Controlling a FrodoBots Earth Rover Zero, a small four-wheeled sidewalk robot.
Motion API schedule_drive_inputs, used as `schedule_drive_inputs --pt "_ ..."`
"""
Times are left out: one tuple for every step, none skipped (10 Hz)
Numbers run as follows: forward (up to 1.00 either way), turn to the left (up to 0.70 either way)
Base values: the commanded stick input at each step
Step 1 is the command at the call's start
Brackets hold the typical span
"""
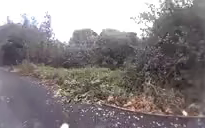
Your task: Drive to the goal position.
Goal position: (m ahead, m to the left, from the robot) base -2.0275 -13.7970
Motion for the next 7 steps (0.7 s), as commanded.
schedule_drive_inputs --pt "0.05 0.00" --pt "0.05 0.00" --pt "0.02 0.00" --pt "0.04 0.00" --pt "0.00 0.00" --pt "0.00 0.00" --pt "0.00 0.00"
